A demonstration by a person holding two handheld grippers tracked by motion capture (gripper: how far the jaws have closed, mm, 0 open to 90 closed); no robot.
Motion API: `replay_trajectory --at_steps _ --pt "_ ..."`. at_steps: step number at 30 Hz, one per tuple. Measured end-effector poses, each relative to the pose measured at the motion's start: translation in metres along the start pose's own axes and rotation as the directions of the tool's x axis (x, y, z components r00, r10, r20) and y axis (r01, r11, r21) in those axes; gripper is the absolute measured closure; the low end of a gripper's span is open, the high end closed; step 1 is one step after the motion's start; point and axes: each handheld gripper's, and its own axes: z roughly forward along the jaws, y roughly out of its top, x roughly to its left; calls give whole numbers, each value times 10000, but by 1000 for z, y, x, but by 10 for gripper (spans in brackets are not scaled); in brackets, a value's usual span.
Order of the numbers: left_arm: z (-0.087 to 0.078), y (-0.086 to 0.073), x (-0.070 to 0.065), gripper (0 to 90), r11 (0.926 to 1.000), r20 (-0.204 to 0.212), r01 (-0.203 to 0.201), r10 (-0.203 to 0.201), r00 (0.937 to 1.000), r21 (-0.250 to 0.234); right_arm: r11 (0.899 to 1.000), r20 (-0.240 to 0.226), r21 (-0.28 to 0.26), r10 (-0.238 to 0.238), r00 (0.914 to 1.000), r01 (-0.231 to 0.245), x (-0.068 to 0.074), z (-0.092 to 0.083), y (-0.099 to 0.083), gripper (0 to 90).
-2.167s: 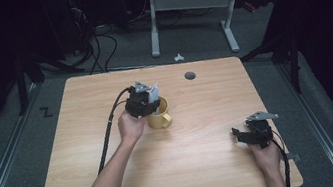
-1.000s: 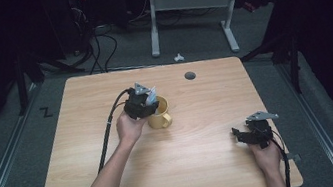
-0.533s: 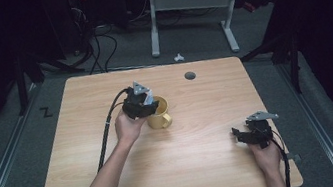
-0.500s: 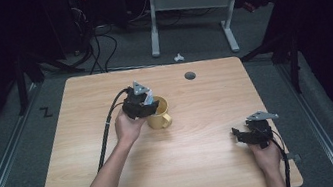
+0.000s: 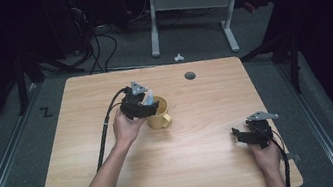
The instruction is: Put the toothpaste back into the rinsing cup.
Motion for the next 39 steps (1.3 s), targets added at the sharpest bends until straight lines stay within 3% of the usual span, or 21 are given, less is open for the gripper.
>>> replay_trajectory --at_steps 39 --pt "-27 -12 5 329 9984 174 407 -400 9990 -402 10000 0 1 -1 10000 1 0 0 0 312"
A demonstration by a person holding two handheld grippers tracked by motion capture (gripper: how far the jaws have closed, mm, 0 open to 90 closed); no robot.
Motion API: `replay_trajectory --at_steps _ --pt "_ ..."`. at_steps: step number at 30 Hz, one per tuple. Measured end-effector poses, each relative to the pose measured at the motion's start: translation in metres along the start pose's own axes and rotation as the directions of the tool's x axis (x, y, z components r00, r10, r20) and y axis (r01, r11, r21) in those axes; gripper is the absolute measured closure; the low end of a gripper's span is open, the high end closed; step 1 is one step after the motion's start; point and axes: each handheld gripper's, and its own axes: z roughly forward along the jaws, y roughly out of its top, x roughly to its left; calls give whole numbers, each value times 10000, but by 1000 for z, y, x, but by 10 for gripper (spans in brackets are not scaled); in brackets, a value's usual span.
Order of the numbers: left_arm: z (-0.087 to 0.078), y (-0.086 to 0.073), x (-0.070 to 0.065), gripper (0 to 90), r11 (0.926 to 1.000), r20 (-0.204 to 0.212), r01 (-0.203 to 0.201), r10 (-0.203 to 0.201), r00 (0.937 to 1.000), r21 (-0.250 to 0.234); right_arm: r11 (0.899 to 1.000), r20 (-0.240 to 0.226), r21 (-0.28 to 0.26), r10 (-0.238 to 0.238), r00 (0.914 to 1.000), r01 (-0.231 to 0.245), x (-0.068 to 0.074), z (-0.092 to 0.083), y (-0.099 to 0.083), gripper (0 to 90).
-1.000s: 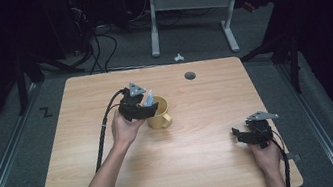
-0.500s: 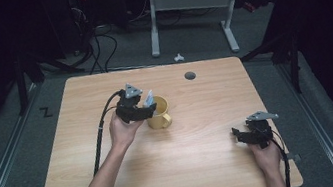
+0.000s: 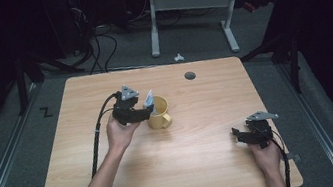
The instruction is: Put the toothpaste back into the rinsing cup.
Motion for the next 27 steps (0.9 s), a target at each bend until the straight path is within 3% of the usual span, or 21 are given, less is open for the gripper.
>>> replay_trajectory --at_steps 27 --pt "-17 0 2 333 9996 -43 76 -77 10000 -262 10000 0 3 3 10000 -3 0 0 0 312"
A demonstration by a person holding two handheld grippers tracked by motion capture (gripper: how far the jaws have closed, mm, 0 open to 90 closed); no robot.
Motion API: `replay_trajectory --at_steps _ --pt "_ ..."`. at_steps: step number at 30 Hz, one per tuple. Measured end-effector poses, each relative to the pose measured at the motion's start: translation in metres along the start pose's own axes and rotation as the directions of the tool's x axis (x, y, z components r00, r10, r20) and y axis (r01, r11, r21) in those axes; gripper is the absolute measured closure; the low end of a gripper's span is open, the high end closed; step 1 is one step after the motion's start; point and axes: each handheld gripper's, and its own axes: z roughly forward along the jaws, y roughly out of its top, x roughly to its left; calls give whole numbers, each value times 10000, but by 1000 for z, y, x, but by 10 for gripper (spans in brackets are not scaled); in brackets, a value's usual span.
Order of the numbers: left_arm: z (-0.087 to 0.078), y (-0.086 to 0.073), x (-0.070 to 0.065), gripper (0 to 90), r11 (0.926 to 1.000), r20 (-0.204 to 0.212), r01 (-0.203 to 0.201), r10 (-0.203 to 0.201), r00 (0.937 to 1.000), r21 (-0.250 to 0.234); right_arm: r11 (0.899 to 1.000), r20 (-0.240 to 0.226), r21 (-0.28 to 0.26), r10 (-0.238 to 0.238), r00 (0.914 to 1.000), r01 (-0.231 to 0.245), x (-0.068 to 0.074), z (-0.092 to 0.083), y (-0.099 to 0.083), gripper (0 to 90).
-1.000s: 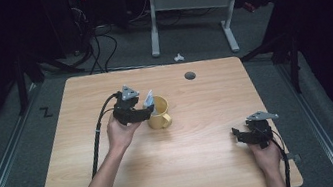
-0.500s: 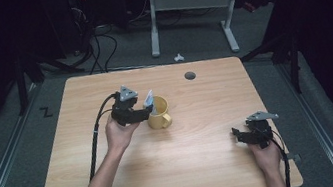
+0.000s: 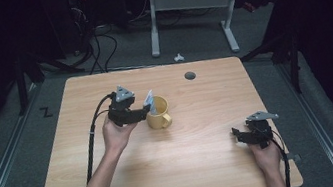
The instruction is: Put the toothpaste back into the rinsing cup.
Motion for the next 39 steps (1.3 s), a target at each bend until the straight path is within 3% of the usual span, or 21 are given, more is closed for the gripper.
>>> replay_trajectory --at_steps 39 --pt "-32 -11 11 345 9960 -270 479 -501 9984 -751 10000 2 0 2 10000 -2 0 0 0 312"
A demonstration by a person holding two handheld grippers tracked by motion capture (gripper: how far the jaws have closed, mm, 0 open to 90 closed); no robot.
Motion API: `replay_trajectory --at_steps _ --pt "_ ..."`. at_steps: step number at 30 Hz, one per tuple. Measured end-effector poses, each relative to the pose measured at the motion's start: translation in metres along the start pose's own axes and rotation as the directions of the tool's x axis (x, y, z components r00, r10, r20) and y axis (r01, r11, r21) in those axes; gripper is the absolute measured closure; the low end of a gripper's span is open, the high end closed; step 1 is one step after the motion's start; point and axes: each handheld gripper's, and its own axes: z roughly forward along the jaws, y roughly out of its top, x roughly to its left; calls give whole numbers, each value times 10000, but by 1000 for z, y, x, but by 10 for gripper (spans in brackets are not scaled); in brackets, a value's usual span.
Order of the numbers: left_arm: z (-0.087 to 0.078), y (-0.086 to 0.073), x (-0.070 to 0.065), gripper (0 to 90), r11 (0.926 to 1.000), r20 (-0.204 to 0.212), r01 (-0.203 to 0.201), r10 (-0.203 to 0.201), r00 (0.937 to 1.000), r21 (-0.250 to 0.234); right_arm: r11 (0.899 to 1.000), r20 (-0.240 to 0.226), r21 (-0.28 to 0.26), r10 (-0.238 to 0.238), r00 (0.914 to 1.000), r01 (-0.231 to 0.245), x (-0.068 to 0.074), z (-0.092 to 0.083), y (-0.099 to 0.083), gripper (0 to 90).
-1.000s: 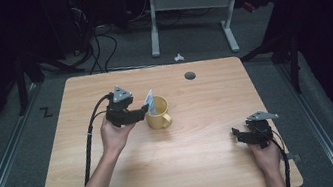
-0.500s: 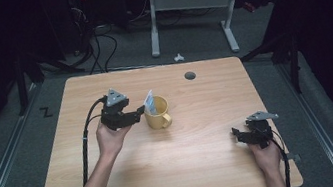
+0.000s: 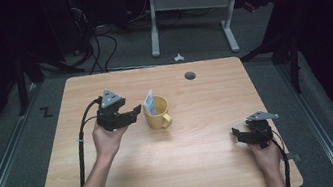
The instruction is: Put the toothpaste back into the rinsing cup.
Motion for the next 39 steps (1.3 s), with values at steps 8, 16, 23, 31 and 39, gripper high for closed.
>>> replay_trajectory --at_steps 8,16,23,31,39 --pt "-9 -6 8 347 9992 -106 381 -382 9992 -95 10000 1 -7 -13 10000 13 0 0 0 312" --pt "-15 -7 11 348 9986 -177 499 -502 9986 -157 10000 1 -2 -7 10000 7 0 0 0 312" --pt "-18 -8 12 349 9987 -234 476 -480 9986 -198 10000 2 -2 -7 10000 7 0 0 0 312" --pt "-20 -11 14 351 9980 -290 578 -586 9979 -271 10000 3 -2 -9 10000 9 0 0 0 312" --pt "-24 -16 18 354 9971 -389 698 -710 9967 -316 10000 6 -5 -9 10000 9 0 0 0 312"
